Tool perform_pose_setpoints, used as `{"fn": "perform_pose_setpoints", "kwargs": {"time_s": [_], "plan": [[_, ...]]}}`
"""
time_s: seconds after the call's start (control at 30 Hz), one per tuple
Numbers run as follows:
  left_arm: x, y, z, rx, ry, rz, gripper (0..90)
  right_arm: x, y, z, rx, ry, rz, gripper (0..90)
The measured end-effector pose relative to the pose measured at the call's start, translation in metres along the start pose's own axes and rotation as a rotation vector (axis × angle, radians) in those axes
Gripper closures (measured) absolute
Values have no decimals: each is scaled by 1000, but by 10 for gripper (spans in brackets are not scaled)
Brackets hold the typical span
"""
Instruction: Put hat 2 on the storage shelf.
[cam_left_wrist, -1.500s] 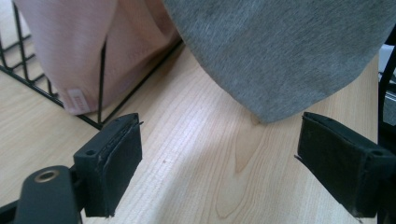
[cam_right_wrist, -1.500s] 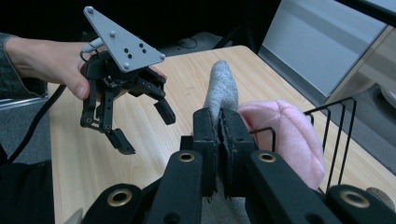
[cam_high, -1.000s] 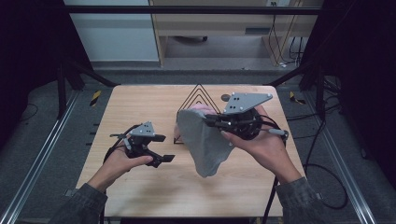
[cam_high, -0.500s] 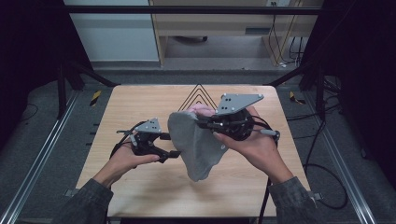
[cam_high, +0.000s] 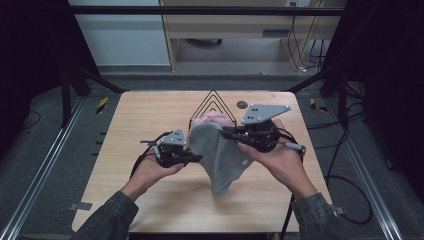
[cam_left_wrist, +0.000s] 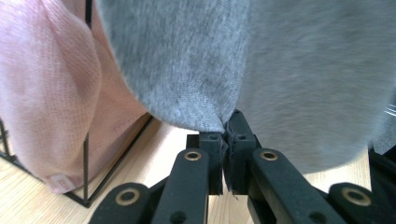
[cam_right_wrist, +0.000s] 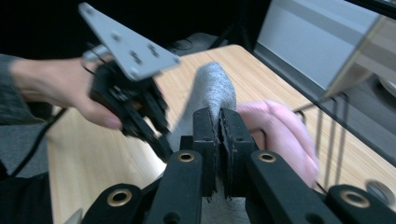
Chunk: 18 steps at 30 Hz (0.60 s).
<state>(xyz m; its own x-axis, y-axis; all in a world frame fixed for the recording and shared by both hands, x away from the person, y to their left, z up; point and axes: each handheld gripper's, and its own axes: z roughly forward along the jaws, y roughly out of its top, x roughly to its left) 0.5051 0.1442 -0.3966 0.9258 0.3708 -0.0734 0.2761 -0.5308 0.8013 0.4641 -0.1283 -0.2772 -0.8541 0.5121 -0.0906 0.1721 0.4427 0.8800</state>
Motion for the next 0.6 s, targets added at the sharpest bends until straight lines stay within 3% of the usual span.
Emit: {"fn": "perform_pose_setpoints", "kwargs": {"time_s": [0.27,0.37,0.4,0.47,0.53,0.57,0.6], "plan": [[-4,15,-24,36,55,4,879,-14,-15,-11,9,-57,43,861],[-6,29,-37,53,81,29,879,-17,-15,-14,-4,-73,57,861],[-8,42,-49,51,106,45,879,-17,-11,-17,-25,-85,59,861],[-8,46,-53,51,113,50,879,-17,-9,-19,-32,-88,59,861],[-5,64,-70,29,140,50,879,-17,1,-24,-58,-108,58,861],[-5,64,-70,29,140,50,879,-17,1,-24,-58,-108,58,861],[-3,78,-83,15,166,53,879,-20,10,-27,-75,-125,59,861]]}}
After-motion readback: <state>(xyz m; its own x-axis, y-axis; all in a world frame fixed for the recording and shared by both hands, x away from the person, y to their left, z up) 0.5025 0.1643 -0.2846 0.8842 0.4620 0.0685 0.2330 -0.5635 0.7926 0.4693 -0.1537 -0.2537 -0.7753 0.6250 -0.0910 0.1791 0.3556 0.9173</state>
